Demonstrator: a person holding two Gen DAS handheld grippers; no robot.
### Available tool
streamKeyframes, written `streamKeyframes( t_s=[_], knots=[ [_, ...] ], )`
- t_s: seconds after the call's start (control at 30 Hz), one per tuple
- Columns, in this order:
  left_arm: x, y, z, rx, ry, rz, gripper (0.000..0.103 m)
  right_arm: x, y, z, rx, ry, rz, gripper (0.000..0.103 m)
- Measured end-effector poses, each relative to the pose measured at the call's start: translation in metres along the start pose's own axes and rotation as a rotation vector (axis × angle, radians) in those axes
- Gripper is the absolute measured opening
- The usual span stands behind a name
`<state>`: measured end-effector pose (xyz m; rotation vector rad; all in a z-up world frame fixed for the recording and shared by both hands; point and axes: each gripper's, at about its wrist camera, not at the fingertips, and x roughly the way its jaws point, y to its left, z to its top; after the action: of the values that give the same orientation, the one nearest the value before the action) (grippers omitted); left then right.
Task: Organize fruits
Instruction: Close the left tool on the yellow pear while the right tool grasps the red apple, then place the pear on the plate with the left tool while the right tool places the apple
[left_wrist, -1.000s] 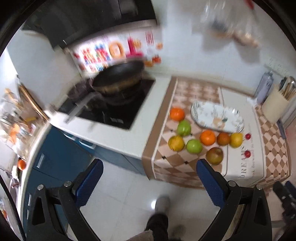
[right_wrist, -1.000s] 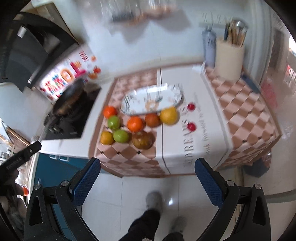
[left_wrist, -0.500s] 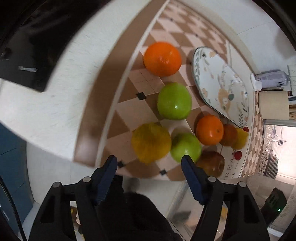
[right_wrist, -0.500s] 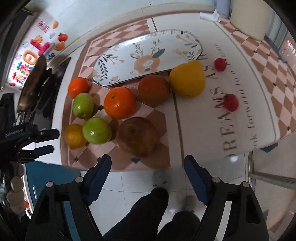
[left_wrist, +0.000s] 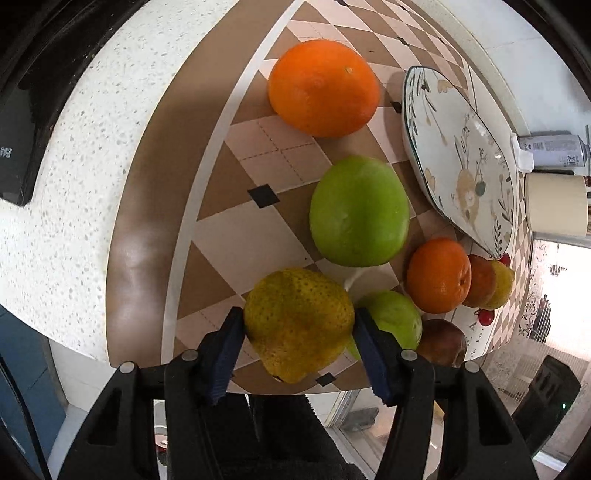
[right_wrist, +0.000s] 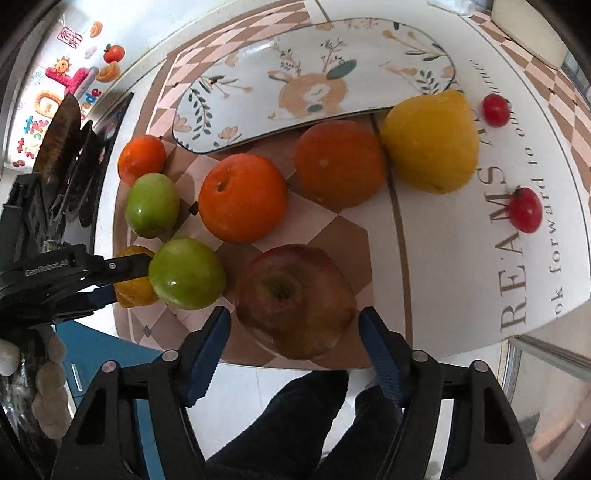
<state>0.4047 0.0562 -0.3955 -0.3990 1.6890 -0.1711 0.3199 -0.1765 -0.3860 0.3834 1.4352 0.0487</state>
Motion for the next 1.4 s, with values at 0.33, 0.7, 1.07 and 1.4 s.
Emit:
streamKeyframes(
  t_s=[0.33,0.7,1.07,1.4],
  knots=[
    [0.008,-0.006,0.009,0.024,0.020,0.003,0.058,0.009,-0.001,0.007,0.011,0.015,0.016,0.073],
    [0.003,-0.008,0.000,0.101,0.003,0.072,0.057,0.009,0.007,0.011,0.007,-0.009,-0.011,0.072],
    [-0.065,-0.038,-0.008,0.186,-0.112,0.034,0.057,-0.046,0.013,0.016,0.027,-0.110,0.060,0.072],
    [-0.082,-0.118,0.066,0.204,-0.193,0.030,0.057,-0.096,0.008,0.114,-0.044,-0.256,0.071,0.072]
  ],
)
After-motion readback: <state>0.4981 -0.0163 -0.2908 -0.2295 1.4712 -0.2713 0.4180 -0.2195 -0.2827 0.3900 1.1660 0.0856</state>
